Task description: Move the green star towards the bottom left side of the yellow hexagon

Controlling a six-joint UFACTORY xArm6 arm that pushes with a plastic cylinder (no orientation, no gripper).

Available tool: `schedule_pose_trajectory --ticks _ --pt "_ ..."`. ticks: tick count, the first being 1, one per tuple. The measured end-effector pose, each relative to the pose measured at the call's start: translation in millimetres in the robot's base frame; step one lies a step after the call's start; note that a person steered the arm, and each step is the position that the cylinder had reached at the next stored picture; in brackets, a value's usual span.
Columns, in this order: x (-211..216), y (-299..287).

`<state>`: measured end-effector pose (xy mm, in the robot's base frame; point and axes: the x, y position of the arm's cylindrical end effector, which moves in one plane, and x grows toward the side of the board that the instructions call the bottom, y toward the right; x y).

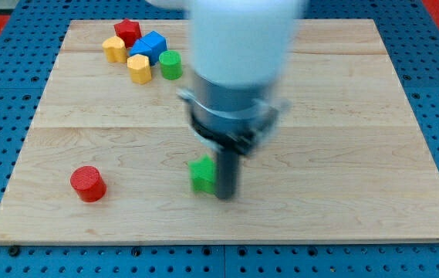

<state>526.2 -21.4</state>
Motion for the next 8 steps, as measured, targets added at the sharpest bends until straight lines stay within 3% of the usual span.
schedule_pose_trajectory --ticks 1,2,3,4,5,6,7,8 --pt "-71 -78" --pt "-47 -58" --pt "-25 -91" --pt "-40 -142" --pt "-85 -112" --pt "-100 -118" --pt "-37 -105" --pt "-35 -155"
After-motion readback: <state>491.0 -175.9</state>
